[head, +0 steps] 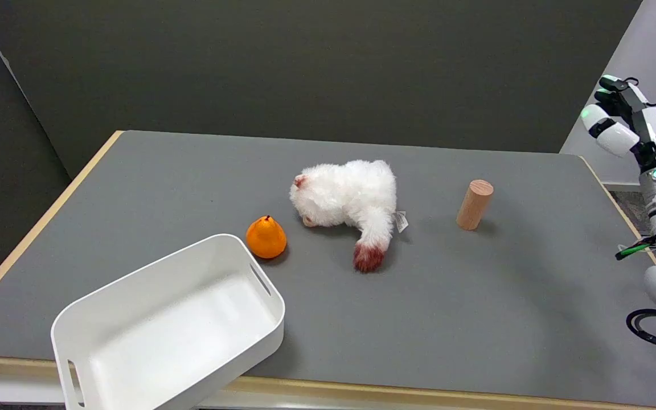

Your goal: Pick up the plush toy.

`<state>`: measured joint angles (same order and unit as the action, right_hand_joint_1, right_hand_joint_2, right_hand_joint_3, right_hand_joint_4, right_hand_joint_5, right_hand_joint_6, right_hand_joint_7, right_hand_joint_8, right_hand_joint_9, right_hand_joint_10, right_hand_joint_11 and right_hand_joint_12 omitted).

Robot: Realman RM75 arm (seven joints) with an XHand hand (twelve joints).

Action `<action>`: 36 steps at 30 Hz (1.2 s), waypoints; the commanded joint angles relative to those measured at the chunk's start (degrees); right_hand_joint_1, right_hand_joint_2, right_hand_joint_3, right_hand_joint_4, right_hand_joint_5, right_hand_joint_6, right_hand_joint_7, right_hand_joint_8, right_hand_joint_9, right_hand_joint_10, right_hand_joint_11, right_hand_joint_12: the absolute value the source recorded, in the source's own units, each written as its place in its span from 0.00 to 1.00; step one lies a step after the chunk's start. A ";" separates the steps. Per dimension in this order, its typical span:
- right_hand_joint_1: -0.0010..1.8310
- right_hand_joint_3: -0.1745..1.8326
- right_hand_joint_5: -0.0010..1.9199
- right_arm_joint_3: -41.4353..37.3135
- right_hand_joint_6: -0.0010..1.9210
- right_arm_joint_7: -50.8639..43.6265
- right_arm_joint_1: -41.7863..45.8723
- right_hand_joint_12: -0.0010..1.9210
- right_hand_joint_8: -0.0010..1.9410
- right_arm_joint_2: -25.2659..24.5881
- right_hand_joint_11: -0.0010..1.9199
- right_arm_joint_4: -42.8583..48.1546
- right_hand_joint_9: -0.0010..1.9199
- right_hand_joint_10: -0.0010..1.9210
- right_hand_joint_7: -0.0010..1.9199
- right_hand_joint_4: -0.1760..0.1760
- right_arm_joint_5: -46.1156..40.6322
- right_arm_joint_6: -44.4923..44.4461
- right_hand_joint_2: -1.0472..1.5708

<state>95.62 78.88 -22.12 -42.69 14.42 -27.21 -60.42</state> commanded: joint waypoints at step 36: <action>0.13 0.58 0.05 30.99 0.24 -8.79 -7.62 0.49 0.18 5.93 0.00 85.21 0.00 0.29 0.03 0.40 26.62 76.13 0.61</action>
<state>110.16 81.31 -23.80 -36.74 74.75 15.92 -12.61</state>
